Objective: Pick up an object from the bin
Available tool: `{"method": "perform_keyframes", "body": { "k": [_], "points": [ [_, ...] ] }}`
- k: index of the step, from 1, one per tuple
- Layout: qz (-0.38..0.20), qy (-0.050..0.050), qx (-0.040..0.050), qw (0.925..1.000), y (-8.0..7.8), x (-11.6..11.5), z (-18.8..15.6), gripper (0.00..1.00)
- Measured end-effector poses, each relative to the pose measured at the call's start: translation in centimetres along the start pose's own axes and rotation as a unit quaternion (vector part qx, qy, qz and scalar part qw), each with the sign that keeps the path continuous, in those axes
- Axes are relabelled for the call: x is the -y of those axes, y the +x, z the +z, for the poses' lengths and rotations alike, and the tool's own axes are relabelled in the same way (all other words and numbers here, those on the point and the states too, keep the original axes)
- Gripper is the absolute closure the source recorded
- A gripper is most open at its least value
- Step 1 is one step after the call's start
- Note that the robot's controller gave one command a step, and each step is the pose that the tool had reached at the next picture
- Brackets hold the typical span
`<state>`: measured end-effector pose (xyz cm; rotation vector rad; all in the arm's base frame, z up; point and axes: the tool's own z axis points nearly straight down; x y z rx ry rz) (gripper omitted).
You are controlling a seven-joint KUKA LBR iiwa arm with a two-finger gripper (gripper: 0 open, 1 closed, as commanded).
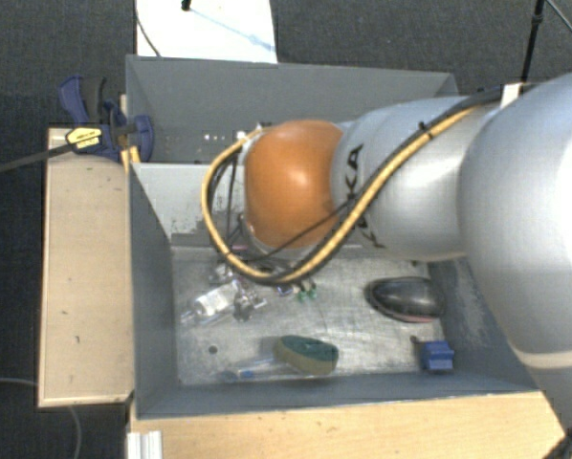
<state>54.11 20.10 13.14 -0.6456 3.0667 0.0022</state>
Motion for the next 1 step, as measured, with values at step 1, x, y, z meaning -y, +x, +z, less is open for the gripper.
{"method": "perform_keyframes", "body": {
  "k": [1],
  "points": [
    [0.001, 0.000, -0.0007, 1.0000, -0.09, 0.00, -0.40, 1.00]
  ]
}}
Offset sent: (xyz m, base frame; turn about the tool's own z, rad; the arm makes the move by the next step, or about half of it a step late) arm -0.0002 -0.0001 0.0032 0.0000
